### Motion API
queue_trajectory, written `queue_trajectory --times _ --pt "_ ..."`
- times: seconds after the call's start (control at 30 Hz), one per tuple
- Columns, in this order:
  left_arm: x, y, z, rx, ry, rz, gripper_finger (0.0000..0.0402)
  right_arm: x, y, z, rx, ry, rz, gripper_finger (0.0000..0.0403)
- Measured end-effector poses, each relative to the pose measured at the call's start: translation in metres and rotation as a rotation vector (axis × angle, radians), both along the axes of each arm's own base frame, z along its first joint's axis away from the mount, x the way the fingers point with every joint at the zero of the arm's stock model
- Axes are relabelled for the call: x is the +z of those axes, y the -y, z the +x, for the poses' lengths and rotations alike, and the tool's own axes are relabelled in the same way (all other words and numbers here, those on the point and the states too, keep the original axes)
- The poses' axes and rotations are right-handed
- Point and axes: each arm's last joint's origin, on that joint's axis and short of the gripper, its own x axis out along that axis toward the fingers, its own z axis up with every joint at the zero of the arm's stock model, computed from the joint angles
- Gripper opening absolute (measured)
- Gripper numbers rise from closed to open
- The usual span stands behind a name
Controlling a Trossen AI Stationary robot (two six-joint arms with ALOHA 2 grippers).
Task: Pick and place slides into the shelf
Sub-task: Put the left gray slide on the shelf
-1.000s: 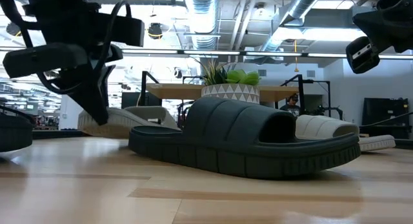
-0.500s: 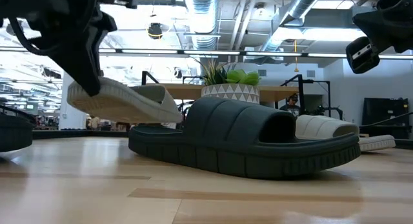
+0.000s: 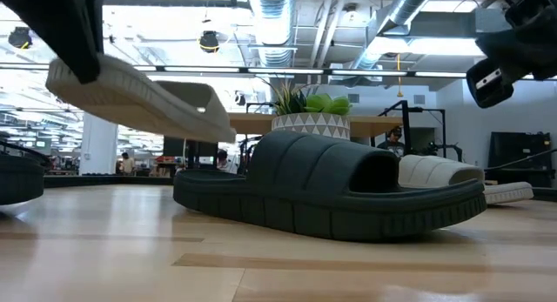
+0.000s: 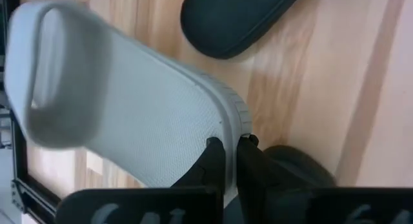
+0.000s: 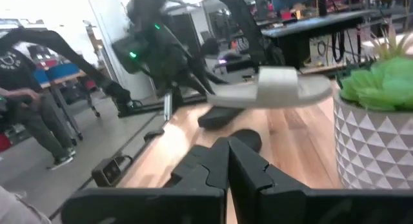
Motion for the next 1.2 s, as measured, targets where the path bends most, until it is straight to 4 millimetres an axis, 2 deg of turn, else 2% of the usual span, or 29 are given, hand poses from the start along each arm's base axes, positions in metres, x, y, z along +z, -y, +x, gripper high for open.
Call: queue_trajectory --times 0.1,0.27,0.4,0.63,0.77,0.97,1.2 --pt "0.010 0.003 0.002 0.008 -0.013 0.031 0.0000 0.000 0.000 0.000 0.000 -0.003 -0.001 0.0000" --pt "0.028 0.002 0.009 0.008 0.081 0.047 0.0000 0.000 0.000 0.000 0.000 -0.003 -0.001 0.0000" --pt "0.041 -0.007 0.017 -0.011 0.115 0.057 0.0000 0.000 0.000 0.000 0.000 -0.003 -0.001 0.0000" --pt "0.051 -0.024 0.032 -0.071 0.110 0.109 0.0000 0.000 0.000 0.000 0.000 -0.003 -0.001 0.0000" --pt "0.065 -0.031 0.028 -0.067 0.140 0.091 0.0000 0.000 0.000 0.000 0.000 -0.003 -0.001 0.0000" --pt "0.103 -0.043 0.010 -0.055 0.288 0.100 0.0000 0.000 0.000 0.000 0.000 -0.003 -0.001 0.0000" --pt "0.137 -0.087 0.006 -0.039 0.353 0.186 0.0000 0.000 0.000 0.000 0.000 -0.003 -0.001 0.0000"
